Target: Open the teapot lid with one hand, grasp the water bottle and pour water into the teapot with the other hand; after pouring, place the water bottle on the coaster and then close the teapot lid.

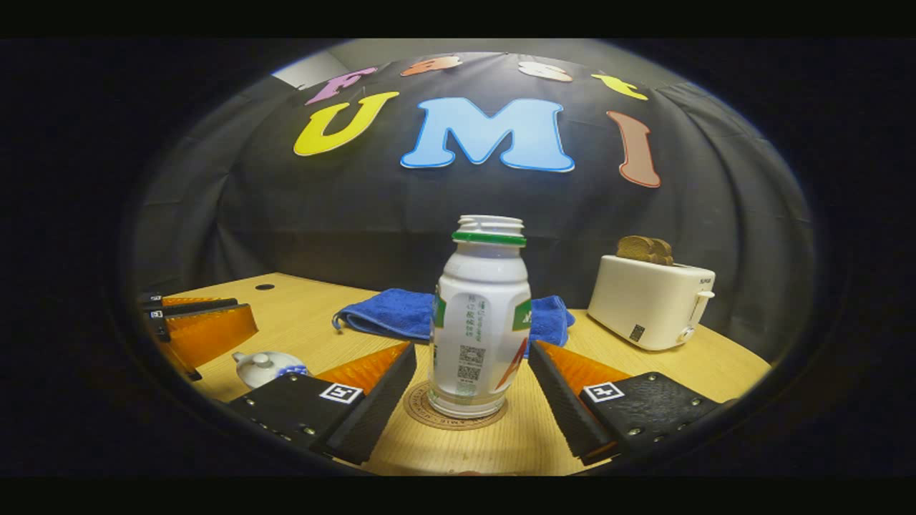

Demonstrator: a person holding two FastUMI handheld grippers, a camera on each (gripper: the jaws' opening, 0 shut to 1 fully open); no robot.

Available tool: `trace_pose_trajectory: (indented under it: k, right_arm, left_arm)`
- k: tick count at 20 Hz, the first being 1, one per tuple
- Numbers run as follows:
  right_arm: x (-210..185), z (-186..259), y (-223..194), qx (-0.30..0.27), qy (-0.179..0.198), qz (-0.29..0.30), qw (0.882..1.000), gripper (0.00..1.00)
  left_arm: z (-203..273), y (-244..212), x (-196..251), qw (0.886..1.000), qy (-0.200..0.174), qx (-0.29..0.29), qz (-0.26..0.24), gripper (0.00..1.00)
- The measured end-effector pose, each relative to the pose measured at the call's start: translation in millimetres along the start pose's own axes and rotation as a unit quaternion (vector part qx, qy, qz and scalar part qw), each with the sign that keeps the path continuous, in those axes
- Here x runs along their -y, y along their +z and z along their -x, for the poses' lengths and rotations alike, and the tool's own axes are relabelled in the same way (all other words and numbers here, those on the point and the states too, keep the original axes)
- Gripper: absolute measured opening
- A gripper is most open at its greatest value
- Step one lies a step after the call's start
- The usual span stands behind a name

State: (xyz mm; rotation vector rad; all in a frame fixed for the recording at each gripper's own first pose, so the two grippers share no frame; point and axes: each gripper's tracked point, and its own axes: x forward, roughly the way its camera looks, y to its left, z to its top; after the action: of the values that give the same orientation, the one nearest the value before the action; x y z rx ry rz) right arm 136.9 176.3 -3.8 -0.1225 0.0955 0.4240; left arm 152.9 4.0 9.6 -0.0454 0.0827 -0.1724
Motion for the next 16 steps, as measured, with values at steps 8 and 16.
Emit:
trace_pose_trajectory:
  k: [8,16]
  right_arm:
    - [-2.5,8.1,11.6,0.013,0.008,-0.011,1.0,0.96]
    - [6.5,39.7,16.8,0.022,0.008,-0.041,0.999,0.96]
  left_arm:
    - [0.3,0.9,3.1,1.0,-0.003,0.004,-0.006,0.42]
    - [21.5,2.7,2.6,0.999,0.005,0.016,-0.033,0.42]
